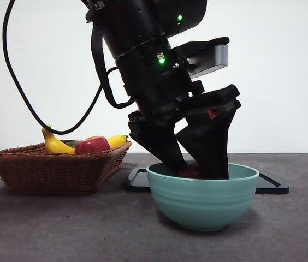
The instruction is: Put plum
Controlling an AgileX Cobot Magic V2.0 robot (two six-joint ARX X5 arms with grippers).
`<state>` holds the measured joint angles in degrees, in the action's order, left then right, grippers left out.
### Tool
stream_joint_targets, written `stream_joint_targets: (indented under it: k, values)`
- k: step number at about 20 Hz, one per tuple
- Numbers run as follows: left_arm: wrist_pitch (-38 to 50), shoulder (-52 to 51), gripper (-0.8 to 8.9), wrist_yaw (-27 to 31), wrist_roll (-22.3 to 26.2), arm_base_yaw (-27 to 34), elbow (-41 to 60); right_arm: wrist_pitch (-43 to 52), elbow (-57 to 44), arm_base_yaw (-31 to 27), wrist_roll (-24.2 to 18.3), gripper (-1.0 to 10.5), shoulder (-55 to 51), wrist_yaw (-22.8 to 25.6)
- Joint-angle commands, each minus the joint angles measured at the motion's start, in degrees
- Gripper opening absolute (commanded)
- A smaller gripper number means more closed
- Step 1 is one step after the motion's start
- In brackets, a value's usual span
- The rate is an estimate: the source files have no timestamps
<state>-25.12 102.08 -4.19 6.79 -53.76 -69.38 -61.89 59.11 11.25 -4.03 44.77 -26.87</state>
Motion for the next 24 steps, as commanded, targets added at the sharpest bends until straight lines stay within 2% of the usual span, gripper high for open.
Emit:
stream_joint_targets:
  k: [1, 7, 13, 18, 24]
  values:
    - [-0.33, 1.42, 4.1, 0.2, 0.7, -0.7, -1.31, 0.57, 1.01, 0.26, 0.61, 4.0, 0.44, -0.11]
    - [-0.59, -0.37, 4.09, 0.2, -0.24, -0.59, -2.05, 0.57, 1.01, 0.26, 0.61, 4.0, 0.44, -0.09]
    - [-0.68, -11.91, 4.09, 0.2, -2.43, 1.84, -2.67, 0.59, 1.01, 0.26, 0.59, 4.0, 0.46, -0.09]
    - [-4.02, -24.68, 4.06, -0.39, -5.01, 9.57, -2.67, 0.57, 1.01, 0.26, 0.59, 4.0, 0.46, -0.09]
    - [-14.62, -35.93, 4.06, -13.11, -5.79, 23.19, -1.77, 0.59, 1.01, 0.26, 0.59, 4.0, 0.48, -0.09]
